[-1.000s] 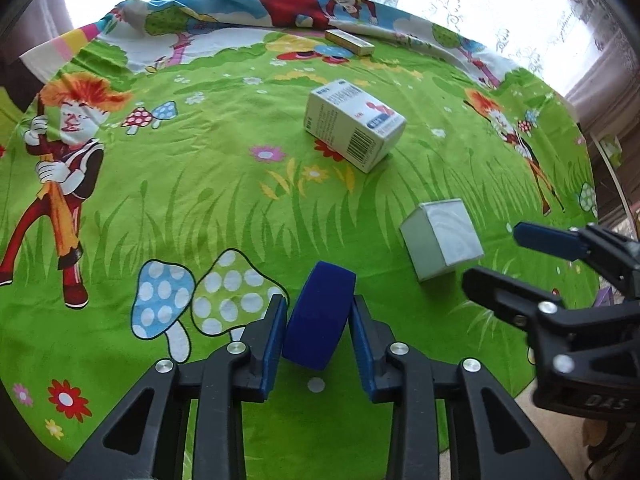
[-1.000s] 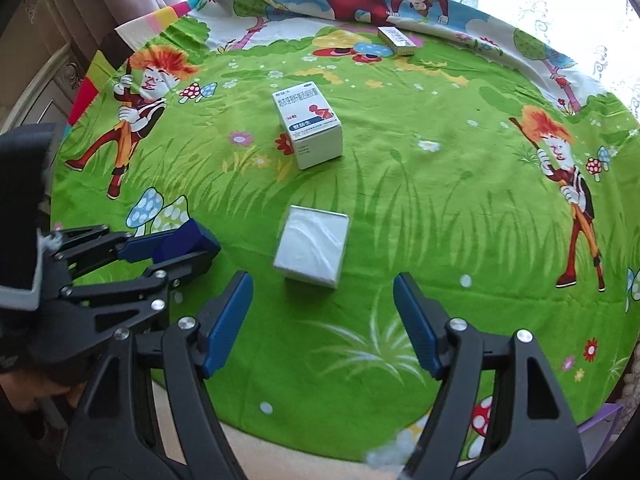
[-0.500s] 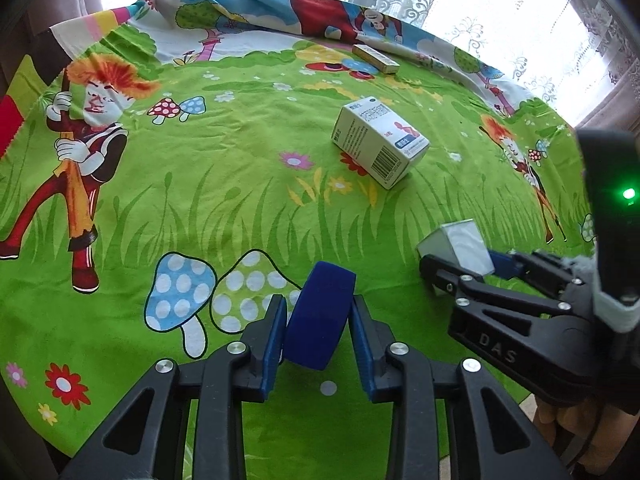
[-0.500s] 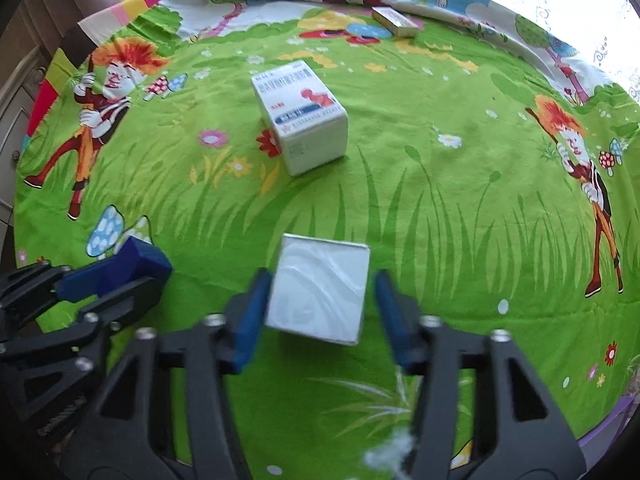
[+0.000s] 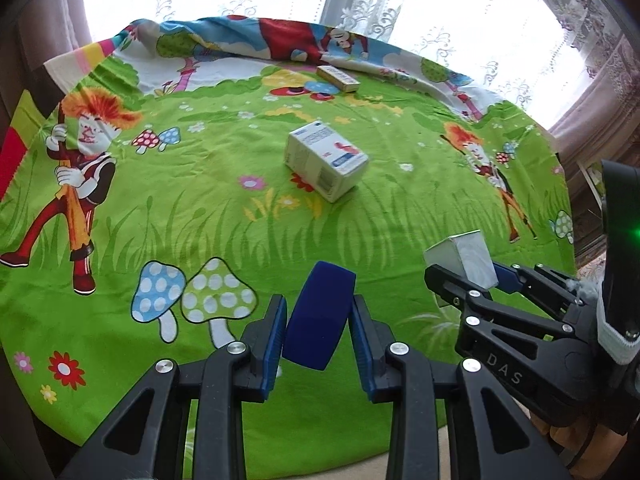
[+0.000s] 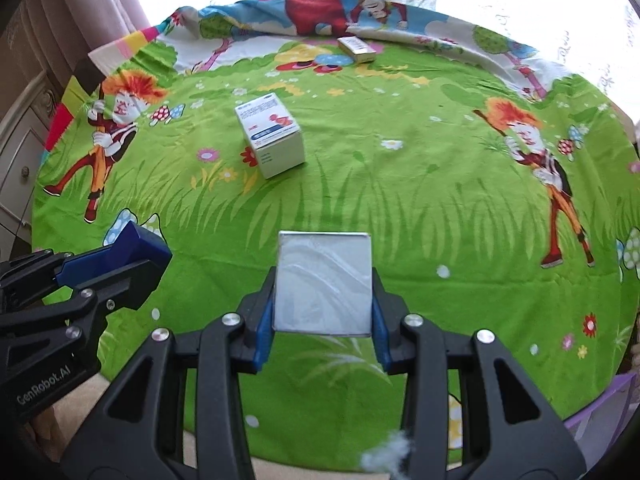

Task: Organize rigid objects
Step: 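Grasp the navy blue block with the left gripper while the right grasps a white cube box, then carry the blue block and white cube into the purple-rimmed box and release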

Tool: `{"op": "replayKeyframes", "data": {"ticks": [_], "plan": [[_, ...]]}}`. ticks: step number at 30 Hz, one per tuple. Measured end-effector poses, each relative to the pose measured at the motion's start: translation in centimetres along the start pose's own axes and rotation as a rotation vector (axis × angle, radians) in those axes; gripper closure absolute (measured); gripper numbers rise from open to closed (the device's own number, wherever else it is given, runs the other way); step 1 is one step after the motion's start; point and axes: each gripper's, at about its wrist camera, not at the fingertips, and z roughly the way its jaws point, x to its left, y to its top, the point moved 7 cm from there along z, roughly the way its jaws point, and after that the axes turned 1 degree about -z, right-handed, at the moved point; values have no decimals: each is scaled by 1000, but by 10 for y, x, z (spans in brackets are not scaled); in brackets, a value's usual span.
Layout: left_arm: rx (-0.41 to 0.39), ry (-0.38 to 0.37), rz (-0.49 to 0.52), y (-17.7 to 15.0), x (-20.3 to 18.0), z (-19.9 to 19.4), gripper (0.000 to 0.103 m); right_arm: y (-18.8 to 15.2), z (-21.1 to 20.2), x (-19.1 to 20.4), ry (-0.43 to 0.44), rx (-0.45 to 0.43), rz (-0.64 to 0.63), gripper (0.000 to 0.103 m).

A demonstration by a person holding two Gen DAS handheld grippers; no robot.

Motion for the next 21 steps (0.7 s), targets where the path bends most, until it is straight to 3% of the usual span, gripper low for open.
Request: {"op": "replayKeyframes", "data": {"ticks": [12,21], "plan": [[27,-70,133,-24,-80,-6,70,-36,-63,-71,-78,-80,113,59],[78,-149,263,-45,-151,-3,70,-78,-95,-132,-135,-80,203,59]]}}
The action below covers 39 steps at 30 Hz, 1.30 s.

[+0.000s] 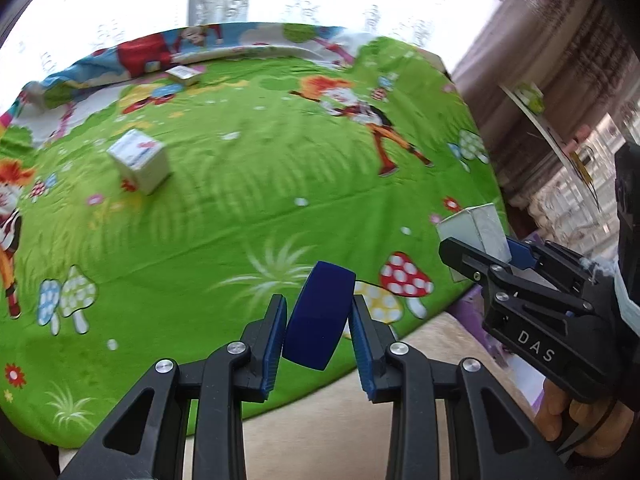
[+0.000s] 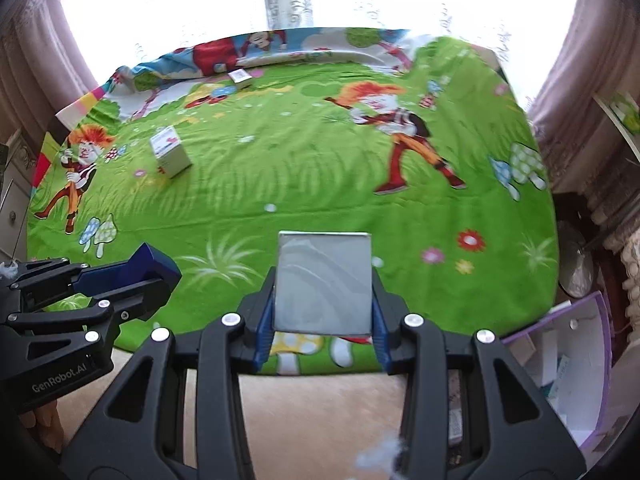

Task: Organize rigid objects
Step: 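Carry the blue block and white cube into the purple-rimmed box and release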

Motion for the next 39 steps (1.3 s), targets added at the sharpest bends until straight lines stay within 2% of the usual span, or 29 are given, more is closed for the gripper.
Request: {"op": "replayKeyframes", "data": {"ticks": [12,18,27,39], "plan": [[74,-102,185,-3,-103,21,70,-42,-36,-127,-117,14,175,59],[122,-136,284,-10,-152,36,70,-57,-47,-172,-166,24,240,59],[201,-157,394,-29,-205,60,70,-77,-49,-204,-195,46,293,59],[278,-192,400,-40,-227,77,69,-83,-47,-218,-207,62,324,59]]}}
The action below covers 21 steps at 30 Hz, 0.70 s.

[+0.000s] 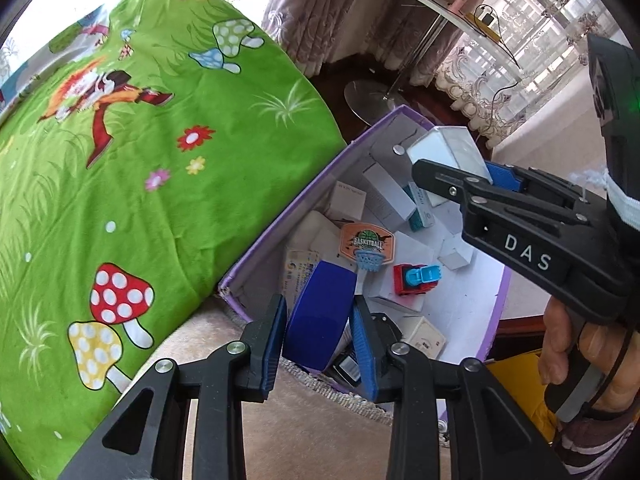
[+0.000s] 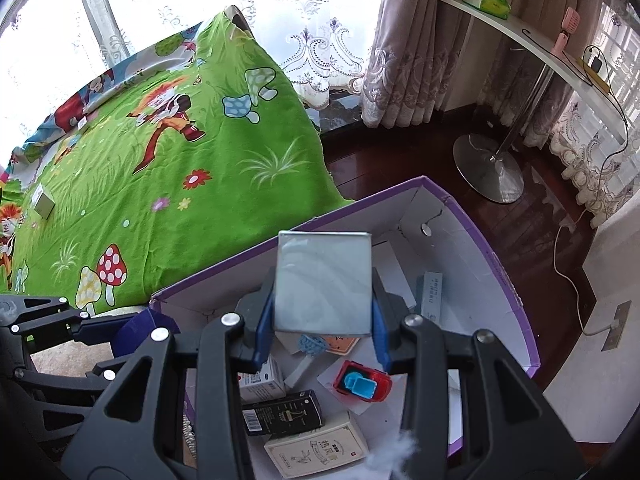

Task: Organize rigid objects
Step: 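Carry the blue block and white cube into the purple-rimmed box and release, then withdraw both tools from the purple-rimmed box back over the bed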

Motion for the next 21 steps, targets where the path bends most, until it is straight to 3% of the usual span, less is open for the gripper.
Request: {"op": "replayKeyframes", "data": {"ticks": [5,11,15,21], "plan": [[0,-11,-14,0,3,-4,61,3,-3,6,13,-1,-4,53],[-13,-13,-28,-1,17,-23,58,10,-10,25,33,-6,-41,46],[-43,30,-70,1,52,-52,58,30,-23,49,54,-35,-88,44],[-104,127,-220,1,141,-110,56,81,-44,115,138,-75,-219,41]]}}
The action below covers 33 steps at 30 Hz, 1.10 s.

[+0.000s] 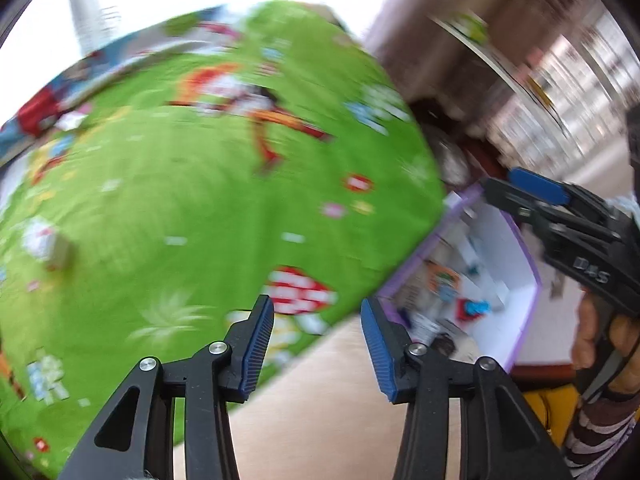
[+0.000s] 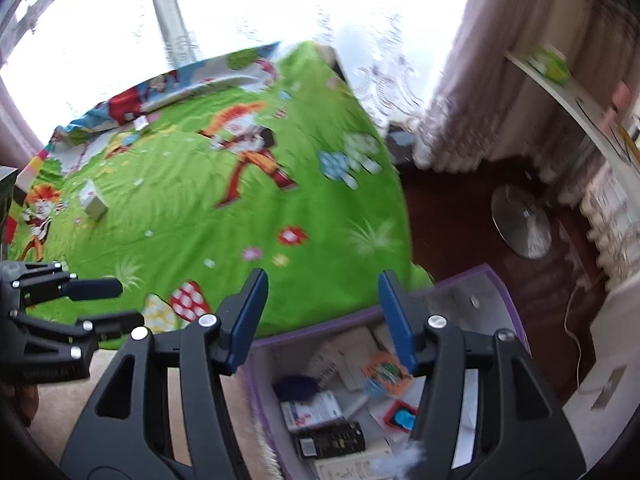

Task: Organize rigid objects
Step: 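Withdraw both tools from the purple-rimmed box back over the bed, then grasp the white medicine box with the left gripper while the right grasps the DING ZHI DENTAL box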

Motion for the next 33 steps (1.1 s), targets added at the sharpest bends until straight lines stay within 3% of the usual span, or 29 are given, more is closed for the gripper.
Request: {"op": "replayKeyframes", "data": {"ticks": [5,11,16,25,29,33], "plan": [[-55,76,-168,17,88,-39,53,66,-1,55,71,-34,-107,37],[-127,114,-378,31,184,-76,45,131,19,118,104,-66,-198,33],[-170,126,-506,39,243,-86,40,174,46,172,136,-91,-269,33],[-257,157,-772,43,310,-39,30,225,142,263,230,-111,-377,30],[-200,195,-857,39,316,4,29,234,195,290,260,-88,-394,30],[-170,224,-874,40,314,28,29,240,236,310,270,-68,-412,30]]}}
